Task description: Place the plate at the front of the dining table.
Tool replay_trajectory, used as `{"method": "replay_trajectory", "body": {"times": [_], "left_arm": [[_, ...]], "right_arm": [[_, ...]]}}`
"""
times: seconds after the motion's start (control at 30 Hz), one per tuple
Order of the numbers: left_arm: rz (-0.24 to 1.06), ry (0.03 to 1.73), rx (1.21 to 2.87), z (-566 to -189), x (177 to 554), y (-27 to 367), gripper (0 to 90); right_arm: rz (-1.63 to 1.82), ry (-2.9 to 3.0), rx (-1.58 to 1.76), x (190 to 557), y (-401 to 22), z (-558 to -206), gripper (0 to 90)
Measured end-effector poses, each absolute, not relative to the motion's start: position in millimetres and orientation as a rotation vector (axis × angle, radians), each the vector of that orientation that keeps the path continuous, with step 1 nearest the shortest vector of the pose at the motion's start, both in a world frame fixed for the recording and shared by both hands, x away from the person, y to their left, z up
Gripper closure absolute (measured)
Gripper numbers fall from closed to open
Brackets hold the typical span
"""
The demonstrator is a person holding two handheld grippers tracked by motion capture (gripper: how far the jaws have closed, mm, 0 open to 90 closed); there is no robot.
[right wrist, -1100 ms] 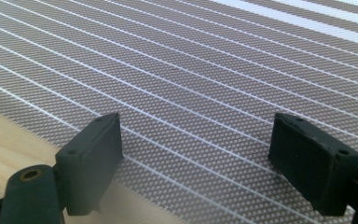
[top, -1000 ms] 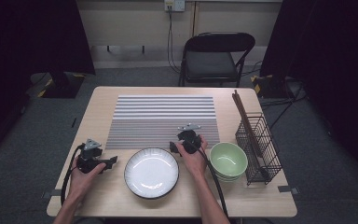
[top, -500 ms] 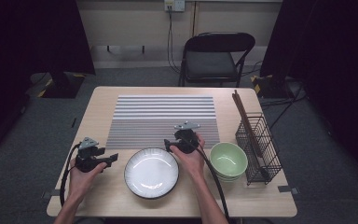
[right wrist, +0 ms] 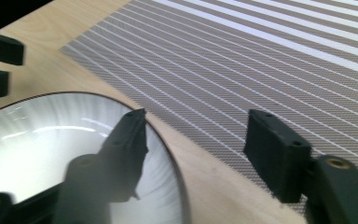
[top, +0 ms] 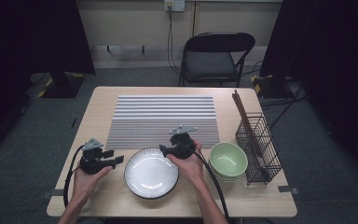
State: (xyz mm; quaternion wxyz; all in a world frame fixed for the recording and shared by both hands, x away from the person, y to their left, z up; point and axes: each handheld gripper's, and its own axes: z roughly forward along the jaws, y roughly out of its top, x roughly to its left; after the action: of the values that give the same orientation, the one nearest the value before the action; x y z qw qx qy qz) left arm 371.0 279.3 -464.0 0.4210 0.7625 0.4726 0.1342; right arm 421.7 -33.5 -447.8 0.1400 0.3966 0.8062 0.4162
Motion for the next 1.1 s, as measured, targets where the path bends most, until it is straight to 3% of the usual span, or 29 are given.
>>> {"method": "replay_trajectory", "body": {"times": [0.13, 0.5, 1.0, 1.1], "left_arm": [[0.303, 1.159, 1.904, -461.0, 371.2, 273.2, 51.0], [0.267, 1.089, 1.937, -456.0, 374.6, 258.7, 67.3], [0.211, 1.027, 1.950, -461.9, 381.5, 249.6, 86.6], [0.199, 1.024, 1.942, -463.1, 383.3, 250.2, 86.9]], "right_arm": [[1.236, 2.362, 1.127, 417.5, -33.6, -449.2, 48.9], [1.260, 2.410, 1.107, 416.5, -36.4, -458.9, 81.6], [1.297, 2.414, 1.129, 419.2, -40.6, -461.4, 86.2], [1.299, 2.414, 1.134, 419.3, -41.1, -461.5, 86.5]]}}
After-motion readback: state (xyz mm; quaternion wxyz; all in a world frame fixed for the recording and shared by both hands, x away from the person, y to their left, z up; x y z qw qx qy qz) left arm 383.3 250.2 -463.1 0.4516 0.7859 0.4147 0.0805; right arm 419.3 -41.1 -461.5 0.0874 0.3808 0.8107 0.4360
